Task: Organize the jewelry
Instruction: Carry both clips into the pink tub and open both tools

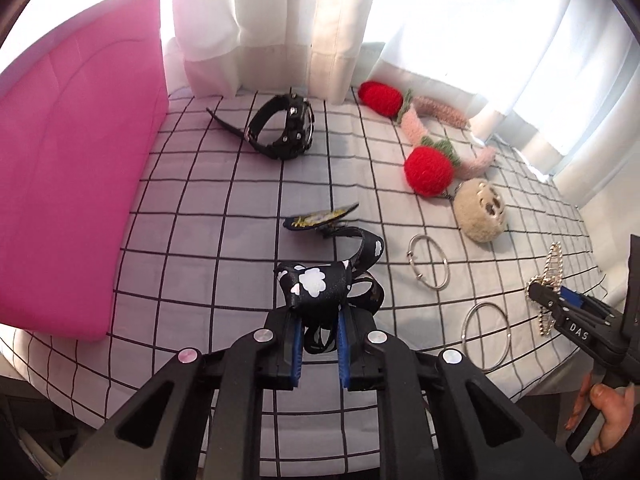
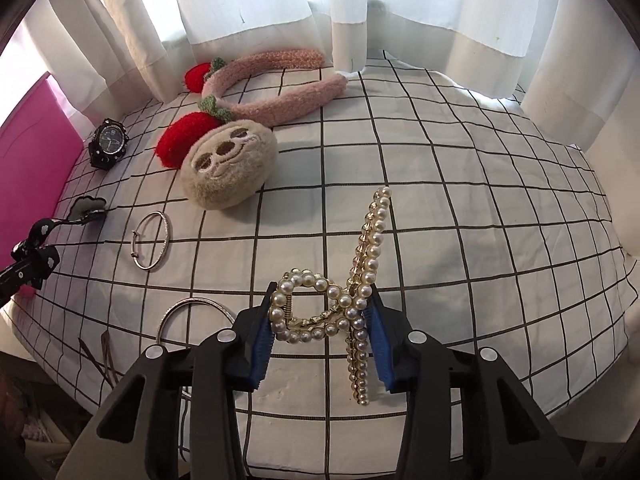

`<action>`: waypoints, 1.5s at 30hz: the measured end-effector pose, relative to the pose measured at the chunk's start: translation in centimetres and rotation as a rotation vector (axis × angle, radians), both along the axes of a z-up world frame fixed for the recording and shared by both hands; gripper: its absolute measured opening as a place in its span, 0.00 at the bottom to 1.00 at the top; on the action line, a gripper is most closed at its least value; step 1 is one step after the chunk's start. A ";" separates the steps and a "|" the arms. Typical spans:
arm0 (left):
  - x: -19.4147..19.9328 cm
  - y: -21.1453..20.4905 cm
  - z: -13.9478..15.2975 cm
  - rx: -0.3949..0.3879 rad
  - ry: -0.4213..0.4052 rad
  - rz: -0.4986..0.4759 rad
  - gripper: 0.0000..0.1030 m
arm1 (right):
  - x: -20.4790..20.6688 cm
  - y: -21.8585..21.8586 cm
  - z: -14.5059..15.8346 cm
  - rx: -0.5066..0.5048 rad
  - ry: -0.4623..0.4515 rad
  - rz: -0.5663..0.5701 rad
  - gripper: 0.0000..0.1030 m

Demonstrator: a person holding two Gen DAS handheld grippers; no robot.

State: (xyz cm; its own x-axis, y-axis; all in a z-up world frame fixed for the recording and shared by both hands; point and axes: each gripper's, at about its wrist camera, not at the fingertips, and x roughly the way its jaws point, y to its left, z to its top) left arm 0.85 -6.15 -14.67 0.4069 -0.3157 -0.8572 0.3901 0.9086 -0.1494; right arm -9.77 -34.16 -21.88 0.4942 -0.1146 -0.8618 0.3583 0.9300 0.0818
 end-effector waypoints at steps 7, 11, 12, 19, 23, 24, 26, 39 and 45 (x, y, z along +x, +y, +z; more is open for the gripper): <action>0.0 0.3 5.8 -0.094 -0.090 -0.002 0.13 | -0.2 0.6 3.7 0.000 -0.073 0.011 0.39; 0.0 1.0 8.9 -0.135 -0.137 0.006 0.13 | 0.1 1.3 6.4 -0.015 -0.119 0.032 0.39; 0.1 1.2 9.7 -0.142 -0.149 0.006 0.13 | 0.1 1.5 7.2 -0.019 -0.133 0.040 0.39; 0.6 3.8 15.1 -0.189 -0.232 0.038 0.13 | 2.1 5.2 13.6 -0.033 -0.247 0.142 0.39; 1.3 7.0 17.9 -0.185 -0.279 0.102 0.13 | 4.5 8.8 17.6 -0.012 -0.322 0.240 0.39; 1.5 7.9 18.6 -0.180 -0.294 0.120 0.13 | 5.1 9.9 18.6 -0.009 -0.341 0.269 0.39; 2.0 10.0 20.0 -0.165 -0.329 0.160 0.13 | 6.6 12.6 20.5 -0.012 -0.377 0.337 0.39; 8.0 21.9 18.9 -0.046 -0.303 0.424 0.13 | 18.3 29.9 24.0 0.019 -0.383 0.739 0.39; 10.0 24.9 14.6 0.011 -0.183 0.493 0.13 | 22.9 35.7 21.2 0.024 -0.257 0.821 0.39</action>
